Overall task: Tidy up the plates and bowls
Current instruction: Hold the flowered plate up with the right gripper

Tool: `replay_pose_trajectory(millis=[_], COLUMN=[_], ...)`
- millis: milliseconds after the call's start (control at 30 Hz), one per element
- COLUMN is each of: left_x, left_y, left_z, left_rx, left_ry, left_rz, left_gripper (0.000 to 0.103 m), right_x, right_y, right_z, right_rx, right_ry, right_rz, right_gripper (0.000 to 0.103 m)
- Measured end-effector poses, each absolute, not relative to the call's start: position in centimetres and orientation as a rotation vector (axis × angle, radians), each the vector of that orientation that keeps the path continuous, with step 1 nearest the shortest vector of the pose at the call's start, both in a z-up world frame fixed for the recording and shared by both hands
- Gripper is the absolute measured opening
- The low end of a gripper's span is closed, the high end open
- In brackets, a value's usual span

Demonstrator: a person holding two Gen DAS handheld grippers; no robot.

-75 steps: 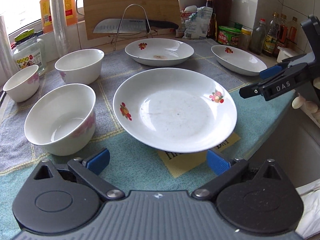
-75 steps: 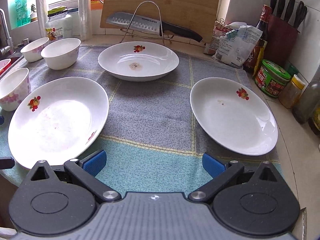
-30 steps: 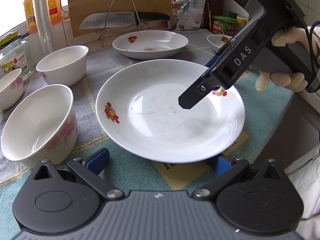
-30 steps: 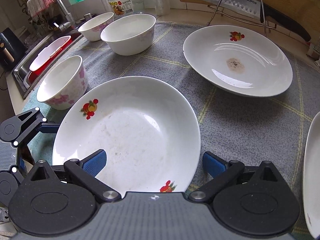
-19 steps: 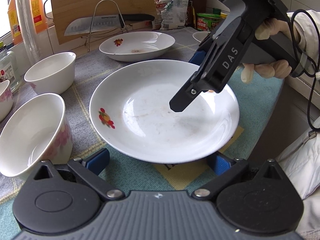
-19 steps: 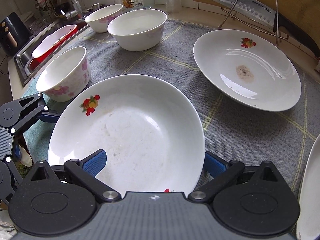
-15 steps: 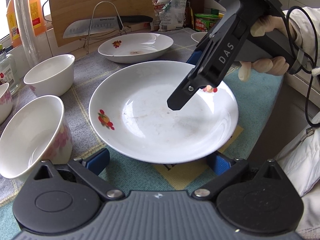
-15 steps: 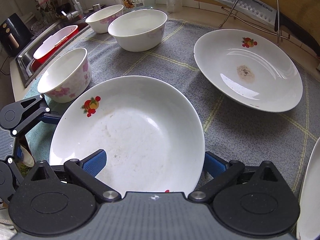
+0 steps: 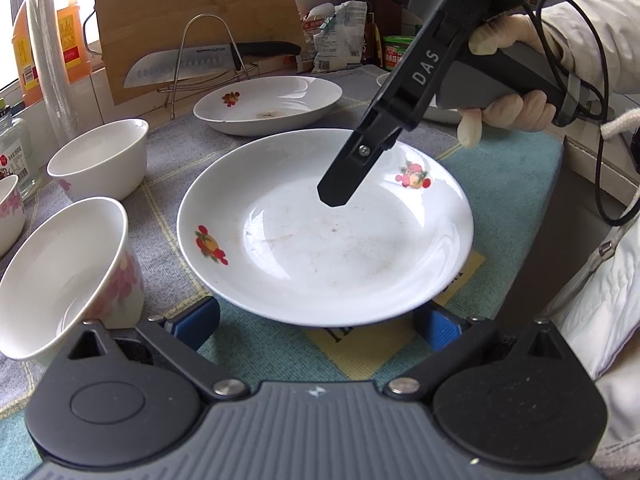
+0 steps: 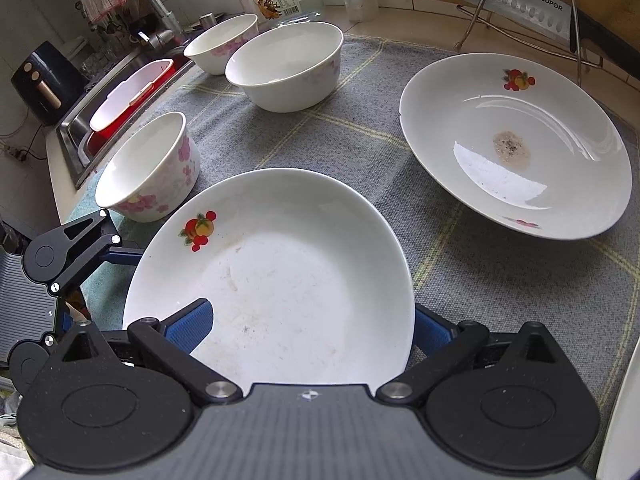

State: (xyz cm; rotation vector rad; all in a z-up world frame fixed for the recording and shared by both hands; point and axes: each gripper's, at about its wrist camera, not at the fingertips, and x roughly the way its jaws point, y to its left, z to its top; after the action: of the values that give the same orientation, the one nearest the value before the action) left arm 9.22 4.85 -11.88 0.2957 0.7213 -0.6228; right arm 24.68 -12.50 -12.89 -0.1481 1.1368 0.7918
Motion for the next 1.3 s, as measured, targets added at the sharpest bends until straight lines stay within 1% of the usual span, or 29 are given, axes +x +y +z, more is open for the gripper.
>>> replay_pose_trajectory(millis=[433,600,833,1033,1300], left_x=[9.15,8.79,9.02,9.11,8.97], left_y=[4.87,4.58,4.29,4.22,4.18], left_z=[-11.78,-11.76,-11.75,-11.58,-11.55], left_rx=[0.297,0.333,0.347,0.346,0.328], left_ry=[0.707,0.674,0.66,0.678,0.674], left_rz=[-0.603,-0.614,-0.619,-0.617,-0.628], left_gripper=[0.102,0.102,0.101,0.101,0.101], right_x=[25.64,25.65,25.48,25.3,25.36], right_y=[-12.41,-12.41,-12.41,-12.53,-12.91], right_z=[-12.92,-12.79,-12.86,-12.6,-12.81], right_rx=[-0.11,-0.117,-0.139,-0.139,-0.139], right_ry=[1.146,1.15,1.141,1.14,1.146], right_rz=[0.842,0.827,0.832,0.813,0.818], right_gripper=[0.098,0.093,0.093,0.089,0.089])
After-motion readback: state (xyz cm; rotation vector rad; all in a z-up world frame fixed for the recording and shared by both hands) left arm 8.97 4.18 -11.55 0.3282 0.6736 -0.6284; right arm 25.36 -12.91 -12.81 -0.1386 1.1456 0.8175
